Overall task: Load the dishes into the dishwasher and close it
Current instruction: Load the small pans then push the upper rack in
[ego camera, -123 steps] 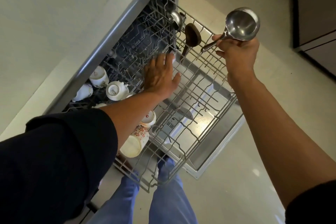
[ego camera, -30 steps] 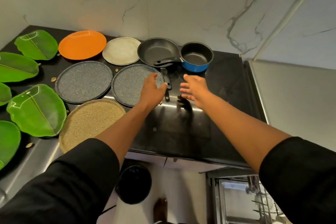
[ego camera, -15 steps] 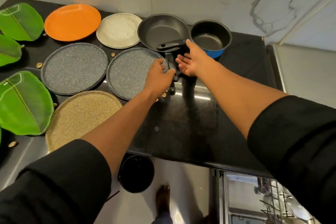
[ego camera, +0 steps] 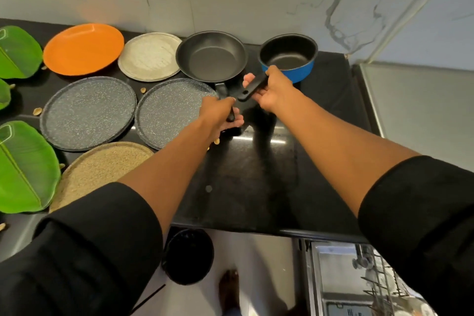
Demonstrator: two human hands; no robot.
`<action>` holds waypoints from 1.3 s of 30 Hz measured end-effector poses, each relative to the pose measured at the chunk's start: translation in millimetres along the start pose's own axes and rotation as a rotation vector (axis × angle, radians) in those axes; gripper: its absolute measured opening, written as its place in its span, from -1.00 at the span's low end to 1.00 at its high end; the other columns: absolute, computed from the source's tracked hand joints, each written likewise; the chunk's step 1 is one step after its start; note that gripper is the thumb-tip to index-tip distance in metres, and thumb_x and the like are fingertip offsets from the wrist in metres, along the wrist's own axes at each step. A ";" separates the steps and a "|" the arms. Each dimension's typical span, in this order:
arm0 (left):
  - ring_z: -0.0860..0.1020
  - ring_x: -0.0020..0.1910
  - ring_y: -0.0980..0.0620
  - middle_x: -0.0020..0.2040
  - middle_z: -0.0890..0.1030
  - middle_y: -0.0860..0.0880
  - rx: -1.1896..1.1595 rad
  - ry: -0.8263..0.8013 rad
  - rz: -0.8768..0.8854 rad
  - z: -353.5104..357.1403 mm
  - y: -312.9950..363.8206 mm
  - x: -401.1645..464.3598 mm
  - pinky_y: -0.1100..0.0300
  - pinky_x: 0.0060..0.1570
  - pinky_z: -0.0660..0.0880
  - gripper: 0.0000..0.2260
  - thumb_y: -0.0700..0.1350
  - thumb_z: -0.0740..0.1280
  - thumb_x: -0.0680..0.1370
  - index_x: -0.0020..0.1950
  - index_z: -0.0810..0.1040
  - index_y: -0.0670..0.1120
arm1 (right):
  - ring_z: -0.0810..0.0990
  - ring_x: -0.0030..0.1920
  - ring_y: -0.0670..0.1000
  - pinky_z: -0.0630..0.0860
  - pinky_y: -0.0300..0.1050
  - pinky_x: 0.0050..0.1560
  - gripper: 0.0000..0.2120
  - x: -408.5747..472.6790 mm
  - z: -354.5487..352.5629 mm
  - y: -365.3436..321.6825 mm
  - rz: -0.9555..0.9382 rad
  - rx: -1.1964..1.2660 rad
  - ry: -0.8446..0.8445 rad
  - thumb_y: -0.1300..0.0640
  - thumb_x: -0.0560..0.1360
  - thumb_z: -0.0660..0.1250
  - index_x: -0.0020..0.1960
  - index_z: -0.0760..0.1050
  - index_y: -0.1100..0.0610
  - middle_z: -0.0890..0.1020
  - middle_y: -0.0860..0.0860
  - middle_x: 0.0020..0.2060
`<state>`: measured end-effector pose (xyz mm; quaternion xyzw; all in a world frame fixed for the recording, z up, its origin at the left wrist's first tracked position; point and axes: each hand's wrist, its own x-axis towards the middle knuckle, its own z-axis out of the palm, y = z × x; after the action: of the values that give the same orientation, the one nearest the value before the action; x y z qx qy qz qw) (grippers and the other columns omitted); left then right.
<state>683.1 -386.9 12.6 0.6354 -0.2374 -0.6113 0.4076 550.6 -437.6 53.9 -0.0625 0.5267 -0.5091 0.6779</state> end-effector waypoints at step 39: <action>0.54 -0.38 0.05 -0.37 0.54 0.05 0.747 -0.495 1.135 332.3 -110.4 -295.4 0.03 -0.30 0.56 -0.56 0.34 0.35 0.52 -0.14 0.51 -0.05 | 0.51 -0.41 0.05 0.35 -0.04 -0.37 -0.75 -257.9 -394.7 -7.3 -0.900 -0.958 0.851 -0.04 0.75 0.06 0.07 0.40 0.10 0.52 -0.05 -0.39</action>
<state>297.6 -164.9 122.1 0.3539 -0.8094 -0.3093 0.3521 258.0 -67.8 53.6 -0.3551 0.8278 -0.4321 0.0451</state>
